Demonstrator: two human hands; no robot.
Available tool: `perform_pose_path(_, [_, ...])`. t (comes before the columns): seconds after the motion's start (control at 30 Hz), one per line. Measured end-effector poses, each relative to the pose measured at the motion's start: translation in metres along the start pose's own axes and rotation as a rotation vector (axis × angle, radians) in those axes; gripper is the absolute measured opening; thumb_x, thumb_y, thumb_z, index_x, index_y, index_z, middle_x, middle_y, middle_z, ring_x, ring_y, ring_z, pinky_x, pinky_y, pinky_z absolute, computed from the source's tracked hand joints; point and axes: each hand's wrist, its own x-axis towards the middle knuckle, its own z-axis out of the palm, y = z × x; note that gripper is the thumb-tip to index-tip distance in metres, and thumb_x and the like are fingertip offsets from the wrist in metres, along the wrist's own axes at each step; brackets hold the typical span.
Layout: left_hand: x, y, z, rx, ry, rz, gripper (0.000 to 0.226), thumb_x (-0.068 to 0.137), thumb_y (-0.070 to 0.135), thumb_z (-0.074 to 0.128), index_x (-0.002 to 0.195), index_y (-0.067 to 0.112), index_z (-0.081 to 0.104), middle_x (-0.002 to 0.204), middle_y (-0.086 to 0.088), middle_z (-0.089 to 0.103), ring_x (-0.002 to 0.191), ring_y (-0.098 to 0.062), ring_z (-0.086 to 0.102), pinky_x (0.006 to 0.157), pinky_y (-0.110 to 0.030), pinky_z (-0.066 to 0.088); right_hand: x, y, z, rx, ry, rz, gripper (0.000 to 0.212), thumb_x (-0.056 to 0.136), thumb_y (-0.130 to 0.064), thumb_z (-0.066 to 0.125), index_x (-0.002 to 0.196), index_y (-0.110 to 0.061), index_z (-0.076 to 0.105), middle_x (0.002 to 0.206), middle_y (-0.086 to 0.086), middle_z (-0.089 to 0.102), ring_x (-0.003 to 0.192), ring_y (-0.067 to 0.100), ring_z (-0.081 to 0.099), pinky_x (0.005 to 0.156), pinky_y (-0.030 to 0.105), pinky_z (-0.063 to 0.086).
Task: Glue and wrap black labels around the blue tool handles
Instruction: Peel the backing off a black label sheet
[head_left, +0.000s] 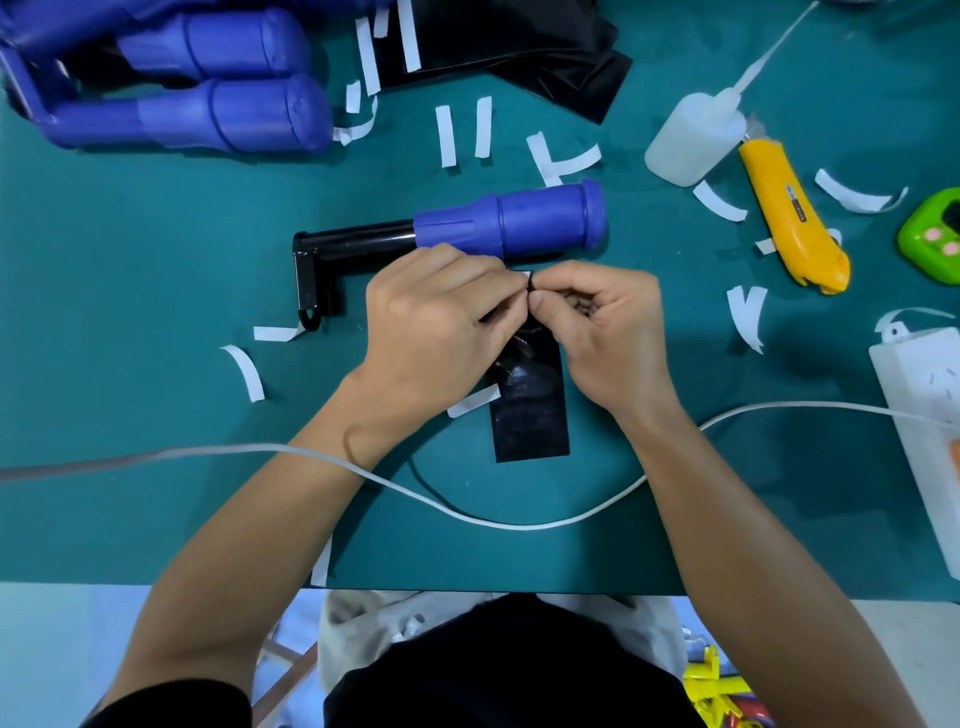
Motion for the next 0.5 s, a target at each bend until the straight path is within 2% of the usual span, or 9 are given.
perform_pose_path(0.07, [0.0001,0.0,0.0002,-0.007,-0.002,-0.002,0.012,0.09,0.009,0.08,0.079,0.01,0.082,0.078,0.0,0.078,0.062,-0.027,0.067,0.059,-0.036,0.053,-0.0002,0.0002,0.0002,-0.006,0.004,-0.011,0.011,0.09,0.003,0.07,0.087,-0.004,0.078,0.076,0.01,0.074,0.065,0.027,0.064,0.063,0.035,0.055])
perform_pose_path(0.17, [0.0004,-0.0031,0.0005,-0.046,-0.018,-0.007,0.01,0.089,0.008,0.081,0.08,0.009,0.083,0.079,-0.001,0.078,0.064,-0.027,0.069,0.059,-0.037,0.055,0.0003,0.0011,0.0004,0.003,-0.004,-0.016,0.013,0.089,0.002,0.07,0.086,-0.008,0.077,0.073,0.001,0.072,0.063,0.012,0.061,0.063,0.026,0.05])
perform_pose_path(0.23, [0.0004,-0.0057,0.0007,-0.087,-0.04,-0.02,0.008,0.09,0.008,0.081,0.082,0.008,0.083,0.081,-0.002,0.078,0.066,-0.028,0.07,0.061,-0.037,0.055,0.001,0.0026,0.0001,0.025,-0.009,-0.011,0.019,0.089,0.003,0.07,0.085,-0.014,0.076,0.068,-0.013,0.067,0.059,0.001,0.056,0.061,0.018,0.045])
perform_pose_path(0.33, [0.0006,-0.0074,0.0011,-0.156,-0.073,-0.086,0.004,0.088,0.007,0.082,0.084,0.008,0.084,0.084,-0.002,0.079,0.07,-0.027,0.07,0.067,-0.036,0.056,0.0016,0.0031,0.0002,0.045,-0.011,-0.003,0.022,0.09,0.004,0.07,0.085,-0.017,0.074,0.064,-0.021,0.064,0.055,0.0,0.054,0.06,0.012,0.041])
perform_pose_path(0.5, [0.0014,-0.0059,0.0017,-0.249,-0.109,-0.229,0.005,0.083,0.005,0.081,0.083,0.009,0.083,0.083,0.0,0.078,0.074,-0.021,0.069,0.075,-0.03,0.054,0.0012,0.0034,0.0008,0.059,-0.007,0.006,0.018,0.09,0.003,0.07,0.088,-0.014,0.075,0.063,-0.02,0.064,0.054,-0.001,0.053,0.059,0.012,0.041])
